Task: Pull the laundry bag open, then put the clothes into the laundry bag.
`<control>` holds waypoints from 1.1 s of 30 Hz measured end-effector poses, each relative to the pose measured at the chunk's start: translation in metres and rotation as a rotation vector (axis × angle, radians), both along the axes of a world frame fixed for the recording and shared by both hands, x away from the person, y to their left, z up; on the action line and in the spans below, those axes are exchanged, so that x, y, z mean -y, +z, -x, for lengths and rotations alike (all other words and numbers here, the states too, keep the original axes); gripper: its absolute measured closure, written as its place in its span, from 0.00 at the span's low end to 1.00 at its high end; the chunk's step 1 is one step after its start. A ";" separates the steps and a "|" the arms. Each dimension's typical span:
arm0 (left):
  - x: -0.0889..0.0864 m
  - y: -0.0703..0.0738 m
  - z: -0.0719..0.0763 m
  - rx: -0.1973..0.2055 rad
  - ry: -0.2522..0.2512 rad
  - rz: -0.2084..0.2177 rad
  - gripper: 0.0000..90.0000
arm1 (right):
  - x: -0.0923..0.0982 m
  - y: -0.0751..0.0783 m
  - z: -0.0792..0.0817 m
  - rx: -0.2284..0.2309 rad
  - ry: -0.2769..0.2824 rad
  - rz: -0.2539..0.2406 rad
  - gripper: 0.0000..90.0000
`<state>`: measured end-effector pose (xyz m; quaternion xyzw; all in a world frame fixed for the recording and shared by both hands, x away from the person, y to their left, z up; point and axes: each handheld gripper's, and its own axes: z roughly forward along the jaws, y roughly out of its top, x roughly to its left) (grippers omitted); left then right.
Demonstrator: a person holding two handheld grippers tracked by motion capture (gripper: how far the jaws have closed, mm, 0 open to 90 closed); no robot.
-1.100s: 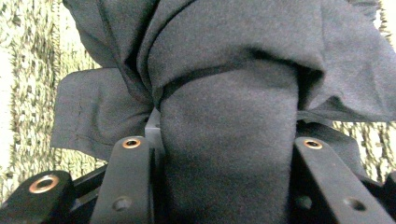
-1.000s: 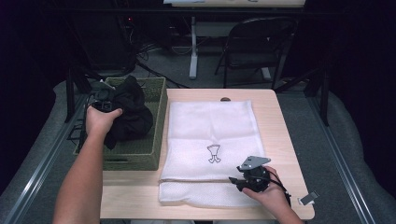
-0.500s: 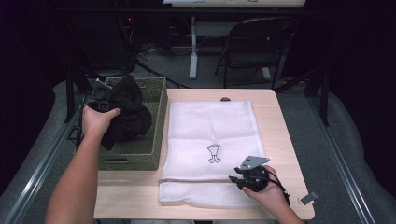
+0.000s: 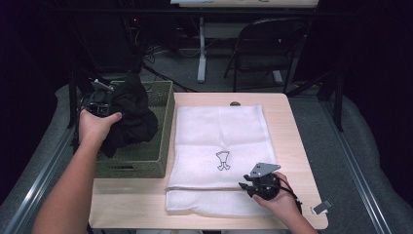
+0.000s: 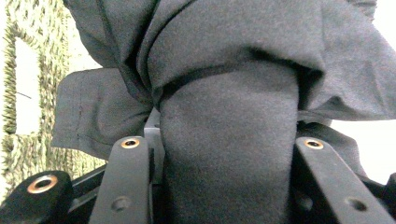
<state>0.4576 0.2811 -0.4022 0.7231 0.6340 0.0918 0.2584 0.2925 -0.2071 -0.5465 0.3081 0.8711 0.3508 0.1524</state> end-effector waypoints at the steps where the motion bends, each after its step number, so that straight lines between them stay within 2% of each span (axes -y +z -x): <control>1: 0.001 0.002 0.002 -0.002 -0.003 0.001 0.64 | 0.000 0.000 0.000 0.004 0.001 0.000 0.71; 5: 0.002 0.007 0.008 -0.002 -0.024 0.021 0.64 | -0.002 0.001 0.001 0.013 0.004 -0.004 0.72; 16: 0.007 0.014 0.024 0.008 -0.076 0.014 0.63 | -0.005 0.001 -0.002 0.013 0.014 -0.007 0.73; 20: 0.009 0.016 0.029 0.016 -0.096 0.015 0.63 | -0.008 0.000 -0.003 0.008 0.039 -0.009 0.73; 24: 0.012 0.019 0.035 0.020 -0.108 0.022 0.63 | -0.013 0.000 -0.004 -0.002 0.069 -0.019 0.78; 33: 0.014 0.022 0.041 0.025 -0.120 0.026 0.63 | -0.023 -0.004 -0.009 -0.020 0.100 -0.020 0.79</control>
